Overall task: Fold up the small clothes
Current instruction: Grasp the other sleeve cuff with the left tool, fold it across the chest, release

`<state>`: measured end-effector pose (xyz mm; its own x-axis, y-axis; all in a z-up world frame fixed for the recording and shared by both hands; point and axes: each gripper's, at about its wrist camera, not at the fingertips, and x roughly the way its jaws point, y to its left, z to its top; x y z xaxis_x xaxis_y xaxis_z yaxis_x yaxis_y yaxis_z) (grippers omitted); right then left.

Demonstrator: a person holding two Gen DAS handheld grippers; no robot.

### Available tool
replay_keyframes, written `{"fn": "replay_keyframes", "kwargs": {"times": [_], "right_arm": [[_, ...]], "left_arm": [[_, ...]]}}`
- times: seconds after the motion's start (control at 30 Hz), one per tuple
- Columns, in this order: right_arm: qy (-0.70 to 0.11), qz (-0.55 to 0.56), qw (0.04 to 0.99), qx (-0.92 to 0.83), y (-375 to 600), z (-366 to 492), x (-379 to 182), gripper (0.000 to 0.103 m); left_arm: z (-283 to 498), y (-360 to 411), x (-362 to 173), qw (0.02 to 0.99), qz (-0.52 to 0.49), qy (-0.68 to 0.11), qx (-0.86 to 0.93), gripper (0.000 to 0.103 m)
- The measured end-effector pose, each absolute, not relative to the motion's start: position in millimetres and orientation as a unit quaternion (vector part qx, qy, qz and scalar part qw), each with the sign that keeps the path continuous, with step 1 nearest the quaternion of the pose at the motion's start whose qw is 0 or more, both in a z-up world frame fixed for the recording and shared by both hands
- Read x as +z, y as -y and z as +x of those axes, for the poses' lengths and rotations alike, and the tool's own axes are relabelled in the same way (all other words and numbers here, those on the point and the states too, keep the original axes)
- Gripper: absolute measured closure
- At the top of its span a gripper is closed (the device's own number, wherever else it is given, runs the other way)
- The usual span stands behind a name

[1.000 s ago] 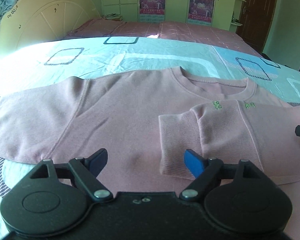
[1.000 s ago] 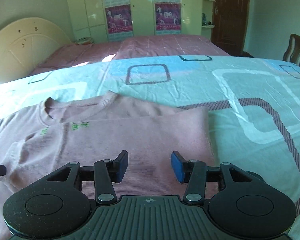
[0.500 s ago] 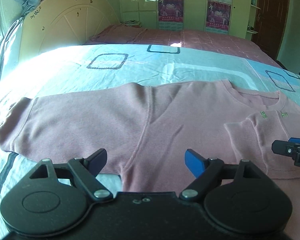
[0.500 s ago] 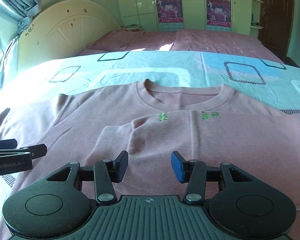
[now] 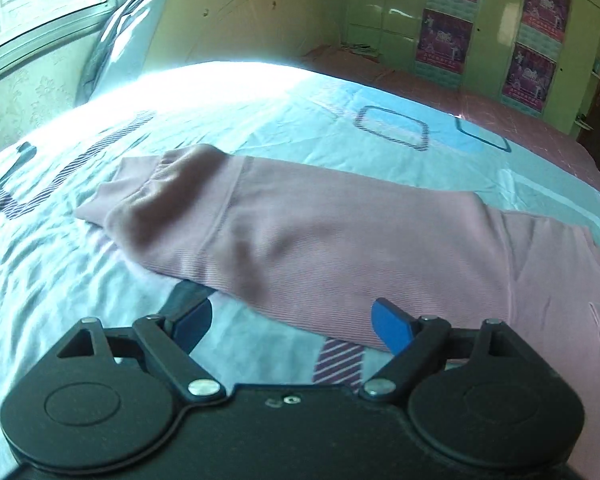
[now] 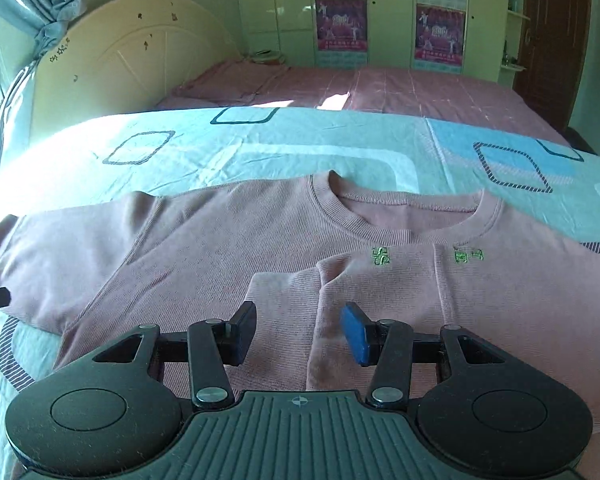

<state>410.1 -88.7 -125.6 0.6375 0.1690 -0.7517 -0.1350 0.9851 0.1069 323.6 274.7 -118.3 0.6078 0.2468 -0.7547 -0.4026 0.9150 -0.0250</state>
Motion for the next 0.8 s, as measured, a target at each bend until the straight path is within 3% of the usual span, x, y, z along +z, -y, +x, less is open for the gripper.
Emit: {"fn": "replay_keyframes", "kwargs": {"times": [0.37, 0.43, 0.53, 0.6, 0.67, 0.8], "right_arm": [[-0.433, 0.028, 0.899, 0.06, 91, 419, -139, 0.056], [-0.431, 0.024, 0.9, 0.056, 92, 419, -139, 0.056], [-0.431, 0.023, 0.901, 0.05, 95, 420, -142, 0.056], [-0.435, 0.026, 0.899, 0.044, 98, 420, -144, 0.056], [-0.437, 0.031, 0.898, 0.04, 101, 421, -146, 0.056], [-0.433, 0.029, 0.9, 0.038, 103, 420, -146, 0.056]], "left_arm": [[328, -376, -145, 0.868, -0.218, -0.368, 0.254, 0.02], [334, -385, -147, 0.872, -0.227, -0.348, 0.258, 0.025], [341, -395, -149, 0.876, -0.232, -0.323, 0.274, 0.047], [344, -399, -151, 0.877, -0.232, -0.312, 0.283, 0.075], [343, -403, -152, 0.878, -0.248, -0.302, 0.276, 0.093], [346, -386, -136, 0.899, -0.225, -0.282, 0.25, 0.097]]}}
